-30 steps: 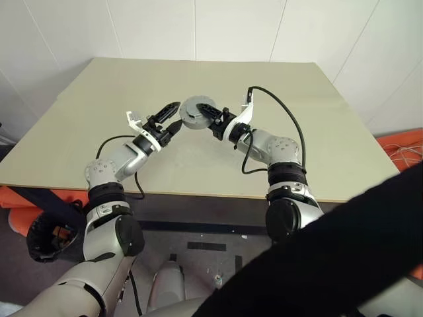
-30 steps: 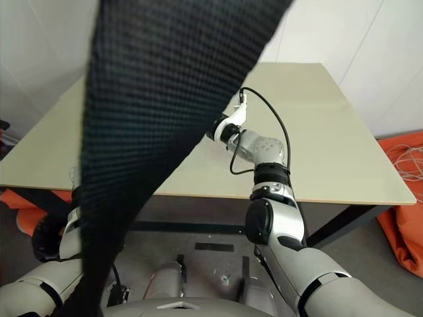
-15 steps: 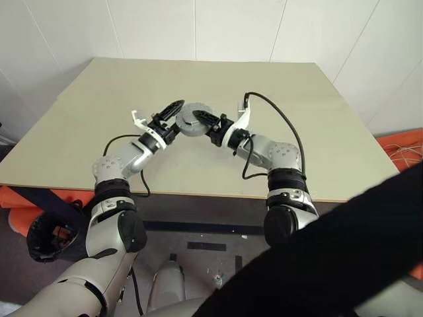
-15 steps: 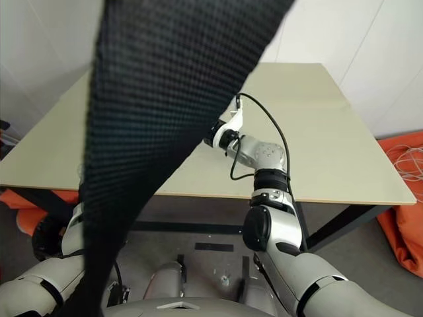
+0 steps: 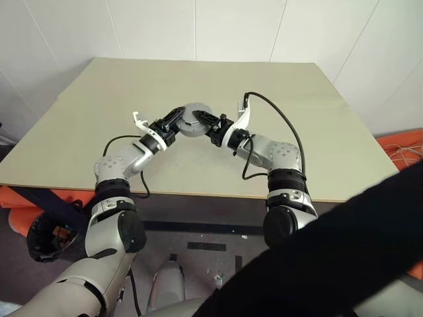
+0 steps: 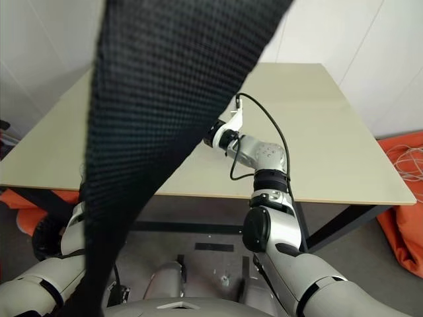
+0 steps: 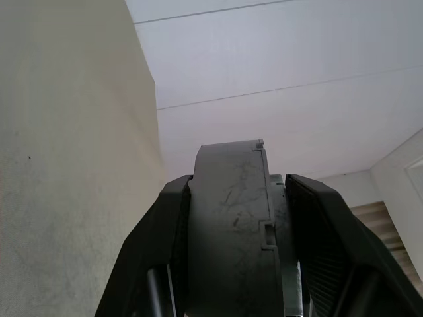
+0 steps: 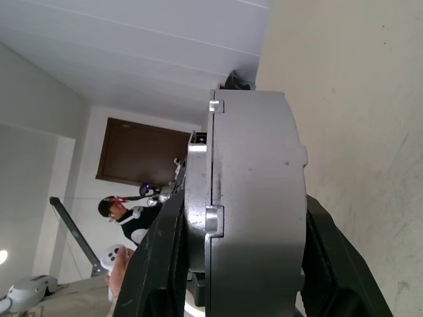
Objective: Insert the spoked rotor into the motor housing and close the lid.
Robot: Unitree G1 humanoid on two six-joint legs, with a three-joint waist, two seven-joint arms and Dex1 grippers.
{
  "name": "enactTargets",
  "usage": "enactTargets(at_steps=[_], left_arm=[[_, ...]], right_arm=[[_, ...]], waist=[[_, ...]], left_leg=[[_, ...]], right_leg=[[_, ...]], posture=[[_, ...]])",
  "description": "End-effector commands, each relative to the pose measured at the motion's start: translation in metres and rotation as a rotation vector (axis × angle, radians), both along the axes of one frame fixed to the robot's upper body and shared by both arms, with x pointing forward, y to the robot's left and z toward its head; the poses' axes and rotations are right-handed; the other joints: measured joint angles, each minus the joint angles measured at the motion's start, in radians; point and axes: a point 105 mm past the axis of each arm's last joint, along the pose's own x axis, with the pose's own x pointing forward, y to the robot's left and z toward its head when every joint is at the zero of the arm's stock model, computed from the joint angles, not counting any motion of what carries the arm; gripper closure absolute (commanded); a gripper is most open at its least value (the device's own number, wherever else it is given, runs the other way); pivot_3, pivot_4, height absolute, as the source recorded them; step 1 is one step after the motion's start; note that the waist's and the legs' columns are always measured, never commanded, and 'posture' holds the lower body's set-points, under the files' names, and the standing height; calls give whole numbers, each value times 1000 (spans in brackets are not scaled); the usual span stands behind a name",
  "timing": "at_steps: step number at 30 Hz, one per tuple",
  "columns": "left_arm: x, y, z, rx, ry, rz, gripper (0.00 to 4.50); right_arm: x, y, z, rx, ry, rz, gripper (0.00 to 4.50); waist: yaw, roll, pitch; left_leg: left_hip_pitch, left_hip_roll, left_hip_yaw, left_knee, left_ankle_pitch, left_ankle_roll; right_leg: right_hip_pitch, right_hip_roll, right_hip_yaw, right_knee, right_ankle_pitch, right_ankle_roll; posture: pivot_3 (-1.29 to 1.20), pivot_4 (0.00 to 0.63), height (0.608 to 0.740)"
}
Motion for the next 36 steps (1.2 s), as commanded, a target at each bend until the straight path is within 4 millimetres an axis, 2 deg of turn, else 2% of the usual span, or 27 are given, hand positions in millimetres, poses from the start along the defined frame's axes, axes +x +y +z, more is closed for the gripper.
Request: enactTargets(at_steps=[1,20,23,26,29,36], left_arm=[[-3,-15,16,-2,-56,-66,2664],[-2,-9,16,-43,-52,-39,2665],[-1,-6,18,-88,-48,-29,2666],[2,7,22,-203,-33,14,2737],[2,3,11,-155,8,1,2737],[-3,-8,-2,-11,20,-39,2737]], right_arm=[[-1,9,27,24,-91,22,2456],[1,7,29,22,-96,8,2456],[1,7,29,22,-96,7,2456],[2,6,29,22,-97,5,2456],[2,6,29,22,-98,4,2456],[2,6,30,18,-103,3,2456]], waist=[[0,0,0],[0,0,0],[0,0,0],[0,0,0],[0,0,0],[0,0,0]], left_leg=[[0,0,0,0,0,0],[0,0,0,0,0,0],[0,0,0,0,0,0],[0,0,0,0,0,0],[0,0,0,0,0,0],[0,0,0,1,0,0]], right_leg=[[0,0,0,0,0,0],[0,0,0,0,0,0],[0,0,0,0,0,0],[0,0,0,0,0,0],[0,0,0,0,0,0],[0,0,0,0,0,0]], posture=[[0,0,740],[0,0,740],[0,0,740],[0,0,740],[0,0,740],[0,0,740]])
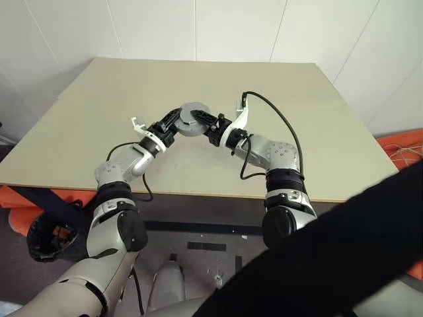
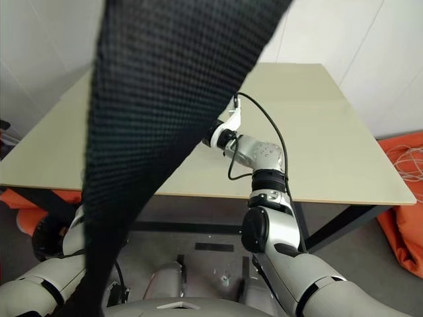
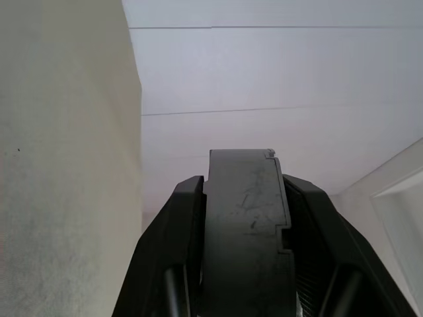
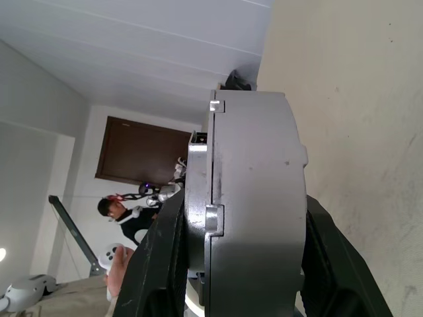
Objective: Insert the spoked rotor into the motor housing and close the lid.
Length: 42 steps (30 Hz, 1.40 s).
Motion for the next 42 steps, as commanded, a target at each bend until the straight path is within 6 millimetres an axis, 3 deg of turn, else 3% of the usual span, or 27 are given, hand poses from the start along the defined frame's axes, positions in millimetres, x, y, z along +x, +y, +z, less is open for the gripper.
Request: enactTargets(at_steps=[1,4,22,27,37,42], left_arm=[[-3,-15,3,95,-31,-58,2737],[-2,-13,2,85,-29,-48,3173],[0,-7,9,10,-39,-23,3176],[0,-6,8,18,-36,-19,3176],[0,0,6,25,-37,3,3176],[2,19,6,27,-47,80,3176]], right_arm=[[1,4,28,25,-92,8,2456],[1,4,28,25,-92,7,2456],[9,-1,25,-20,-111,-53,2456],[14,-3,19,-85,-117,-98,752],[30,-16,4,-199,-106,-217,752],[40,-29,-5,-235,-71,-292,752]], waist=[[0,0,0],[0,0,0],[0,0,0],[1,0,0],[-1,0,0],[-1,0,0]], left_leg=[[0,0,0,0,0,0],[0,0,0,0,0,0],[0,0,0,0,0,0],[0,0,0,1,0,0],[0,0,0,1,0,0],[0,0,0,1,0,0]], right_leg=[[0,0,0,0,0,0],[0,0,0,0,0,0],[0,0,0,0,0,0],[0,0,0,0,0,0],[0,0,0,0,0,0],[0,0,0,0,0,0]], posture=[[0,0,740],[0,0,740],[0,0,740],[0,0,740],[0,0,740],[0,0,740]])
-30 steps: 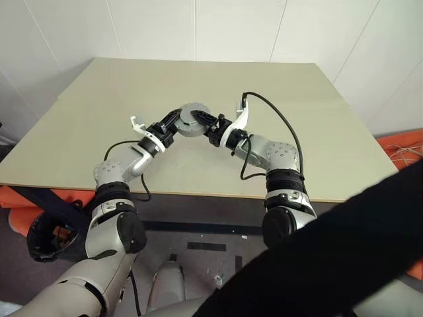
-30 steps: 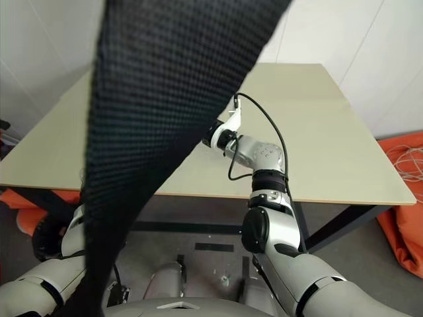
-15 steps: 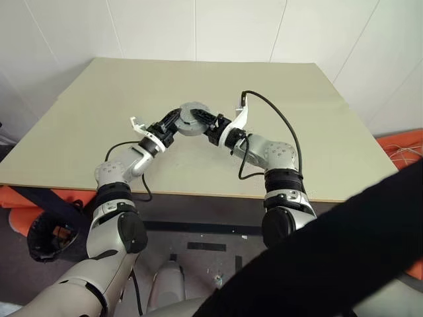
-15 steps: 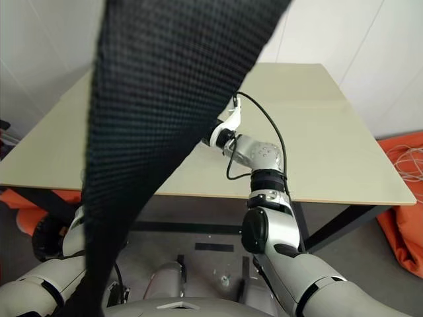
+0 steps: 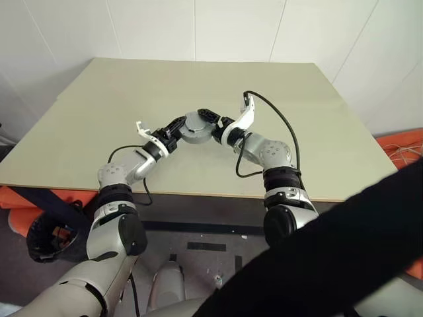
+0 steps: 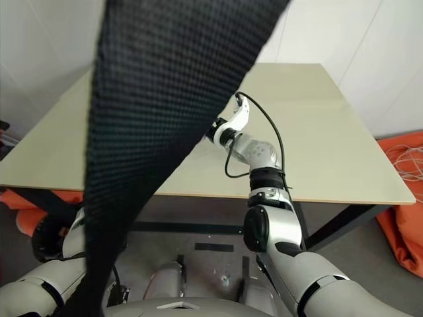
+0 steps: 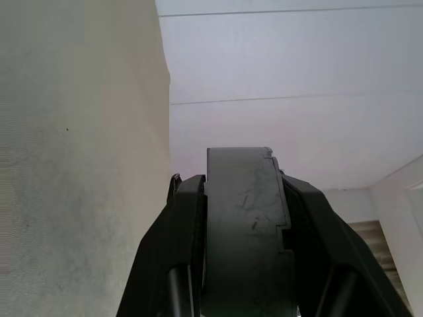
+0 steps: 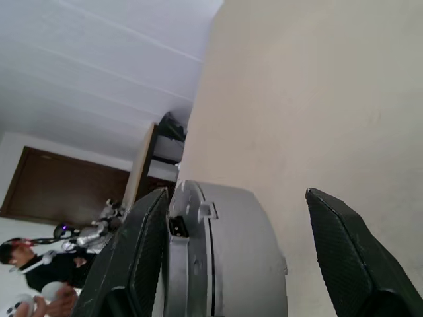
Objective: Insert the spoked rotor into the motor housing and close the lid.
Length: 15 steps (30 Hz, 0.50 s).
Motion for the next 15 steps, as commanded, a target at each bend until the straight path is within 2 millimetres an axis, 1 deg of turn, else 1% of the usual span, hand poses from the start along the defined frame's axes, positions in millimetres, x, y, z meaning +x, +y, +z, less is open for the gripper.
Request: enactTargets(at_steps=[1,4,8,12,15], left_arm=[[5,23,28,-23,-107,83,3176],[7,42,26,-30,-108,160,3176],[9,65,20,-21,-101,265,3176],[13,96,10,12,-51,415,3176],[15,112,4,34,-17,495,3176]], right_arm=[[10,-11,13,-4,-35,-59,752],[12,-15,12,3,-28,-77,752],[13,-15,12,3,-28,-78,752],[13,-16,11,1,-26,-79,752],[13,-17,12,2,-25,-80,752]], waist=[[0,0,0],[0,0,0],[0,0,0],[0,0,0],[0,0,0]], left_leg=[[0,0,0,0,0,0],[0,0,0,0,0,0],[0,0,0,0,0,0],[0,0,0,0,0,0],[0,0,0,0,0,0]], right_leg=[[0,0,0,0,0,0],[0,0,0,0,0,0],[0,0,0,0,0,0],[0,0,0,0,0,0],[0,0,0,0,0,0]], posture=[[0,0,740],[0,0,740],[0,0,740],[0,0,740],[0,0,740]])
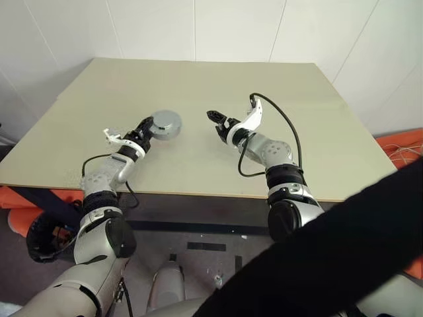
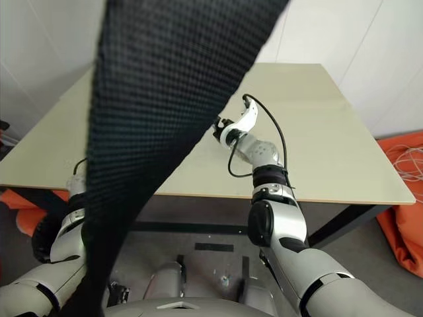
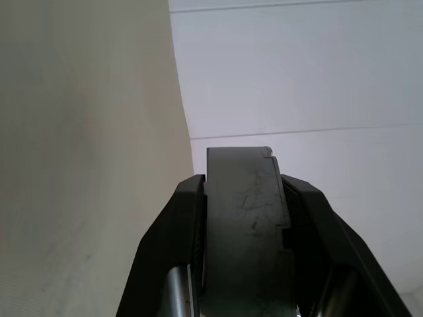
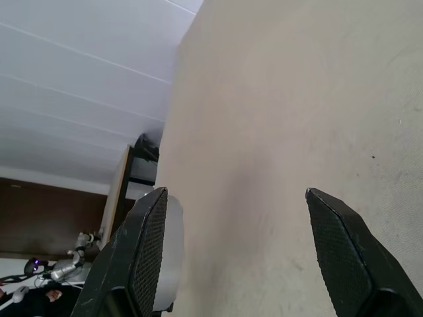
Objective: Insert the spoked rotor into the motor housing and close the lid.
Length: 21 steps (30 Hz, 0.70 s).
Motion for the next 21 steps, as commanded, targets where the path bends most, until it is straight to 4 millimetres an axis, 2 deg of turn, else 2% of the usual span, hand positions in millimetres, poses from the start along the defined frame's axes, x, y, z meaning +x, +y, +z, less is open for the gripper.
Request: enactTargets(at_steps=[1,14,21], left_arm=[[4,27,17,20,-41,118,3176],[5,66,-16,61,176,356,3176],[4,72,-23,78,220,394,3176]], right_arm=[[5,-1,20,12,-58,-7,752],[4,0,19,16,-51,-10,752],[4,0,19,13,-47,-13,752]], waist=[[0,0,0],[0,0,0],[-8,0,0]], left_leg=[[0,0,0,0,0,0],[0,0,0,0,0,0],[1,0,0,0,0,0]], right_leg=[[0,0,0,0,0,0],[0,0,0,0,0,0],[0,0,0,1,0,0]], posture=[[0,0,740],[0,0,740],[0,0,740]])
